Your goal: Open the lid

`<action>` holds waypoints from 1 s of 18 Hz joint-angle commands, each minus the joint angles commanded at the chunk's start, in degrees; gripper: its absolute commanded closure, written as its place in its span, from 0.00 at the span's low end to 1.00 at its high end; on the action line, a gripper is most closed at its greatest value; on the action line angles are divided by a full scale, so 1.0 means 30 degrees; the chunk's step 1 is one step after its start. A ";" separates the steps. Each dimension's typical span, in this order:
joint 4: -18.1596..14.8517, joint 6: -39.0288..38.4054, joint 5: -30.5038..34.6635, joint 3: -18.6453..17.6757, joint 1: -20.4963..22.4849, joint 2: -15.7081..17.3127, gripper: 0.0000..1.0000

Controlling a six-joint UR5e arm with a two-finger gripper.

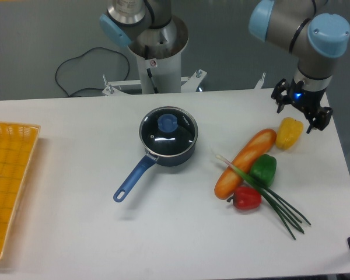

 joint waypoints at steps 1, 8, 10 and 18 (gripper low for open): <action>0.0000 0.0000 0.0000 0.0000 0.0000 0.0000 0.00; -0.0059 0.0000 0.0088 -0.0029 -0.0320 0.0000 0.00; -0.0001 -0.0029 0.0176 -0.0350 -0.0643 -0.0029 0.00; 0.0117 -0.0116 0.0000 -0.2458 -0.0614 0.1725 0.00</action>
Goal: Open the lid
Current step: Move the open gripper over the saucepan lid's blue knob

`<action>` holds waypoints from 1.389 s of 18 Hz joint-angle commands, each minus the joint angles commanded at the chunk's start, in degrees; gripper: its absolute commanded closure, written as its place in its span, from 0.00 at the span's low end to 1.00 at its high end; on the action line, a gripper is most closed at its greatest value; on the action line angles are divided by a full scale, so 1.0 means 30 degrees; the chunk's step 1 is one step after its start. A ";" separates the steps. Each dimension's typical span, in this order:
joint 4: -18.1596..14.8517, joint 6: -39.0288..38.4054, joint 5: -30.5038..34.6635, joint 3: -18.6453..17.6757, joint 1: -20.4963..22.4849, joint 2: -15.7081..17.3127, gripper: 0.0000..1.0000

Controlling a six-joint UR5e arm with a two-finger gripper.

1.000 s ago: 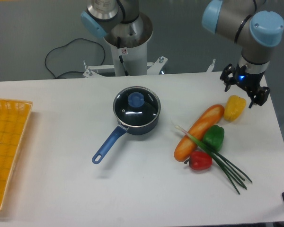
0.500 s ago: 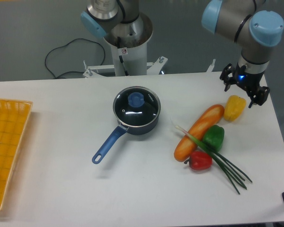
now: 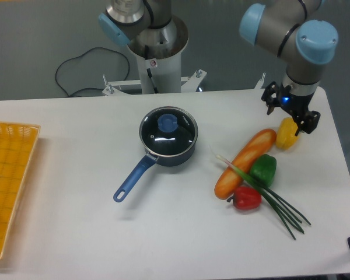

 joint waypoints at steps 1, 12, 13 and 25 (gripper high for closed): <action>-0.0029 -0.0146 -0.0029 -0.0148 -0.0088 0.0351 0.00; -0.0029 -0.2284 -0.0205 -0.2726 -0.1465 0.3079 0.00; 0.0000 -0.2692 -0.0205 -0.2902 -0.1698 0.3108 0.00; -0.0087 -0.3846 0.0293 -0.4368 -0.4100 0.4367 0.00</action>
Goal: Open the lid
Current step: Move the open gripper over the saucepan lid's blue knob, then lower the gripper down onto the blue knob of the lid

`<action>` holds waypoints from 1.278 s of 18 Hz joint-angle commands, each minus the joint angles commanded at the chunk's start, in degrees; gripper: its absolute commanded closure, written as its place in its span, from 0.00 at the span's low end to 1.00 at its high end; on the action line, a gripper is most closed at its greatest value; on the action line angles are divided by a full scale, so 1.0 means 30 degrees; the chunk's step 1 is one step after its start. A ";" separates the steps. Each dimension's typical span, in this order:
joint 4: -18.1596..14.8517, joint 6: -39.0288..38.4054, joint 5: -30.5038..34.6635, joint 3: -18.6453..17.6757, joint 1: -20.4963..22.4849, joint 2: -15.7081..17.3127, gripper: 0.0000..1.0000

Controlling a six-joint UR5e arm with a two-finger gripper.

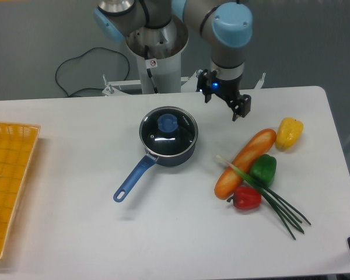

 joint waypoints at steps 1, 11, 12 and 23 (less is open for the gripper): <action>-0.0088 0.0442 0.0000 -0.0087 -0.0176 0.0146 0.00; -0.0440 0.1792 0.0617 -0.0205 -0.2316 -0.0115 0.00; -0.0440 0.1881 0.0384 -0.0205 -0.2317 -0.0261 0.00; -0.0352 0.2527 -0.0966 -0.0263 -0.2462 -0.0877 0.00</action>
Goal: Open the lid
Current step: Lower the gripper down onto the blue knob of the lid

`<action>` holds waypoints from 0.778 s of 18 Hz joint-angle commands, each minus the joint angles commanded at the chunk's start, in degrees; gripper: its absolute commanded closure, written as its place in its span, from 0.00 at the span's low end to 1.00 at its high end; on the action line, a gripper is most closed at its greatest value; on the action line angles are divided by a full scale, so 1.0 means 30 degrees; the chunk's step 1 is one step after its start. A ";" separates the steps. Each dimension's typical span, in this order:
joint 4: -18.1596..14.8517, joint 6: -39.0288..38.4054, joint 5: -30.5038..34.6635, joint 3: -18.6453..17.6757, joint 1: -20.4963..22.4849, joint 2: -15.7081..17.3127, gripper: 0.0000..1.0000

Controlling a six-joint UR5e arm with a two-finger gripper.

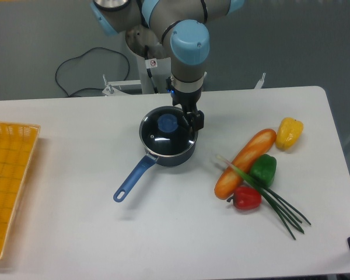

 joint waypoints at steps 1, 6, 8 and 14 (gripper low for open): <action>0.0000 0.0000 0.0029 -0.0029 -0.0001 0.0000 0.00; 0.0175 -0.0146 0.0088 -0.0381 -0.0264 0.0029 0.00; 0.0205 -0.0292 0.0117 -0.0468 -0.0439 0.0058 0.00; 0.0352 -0.0731 0.0176 -0.0498 -0.0966 0.0000 0.00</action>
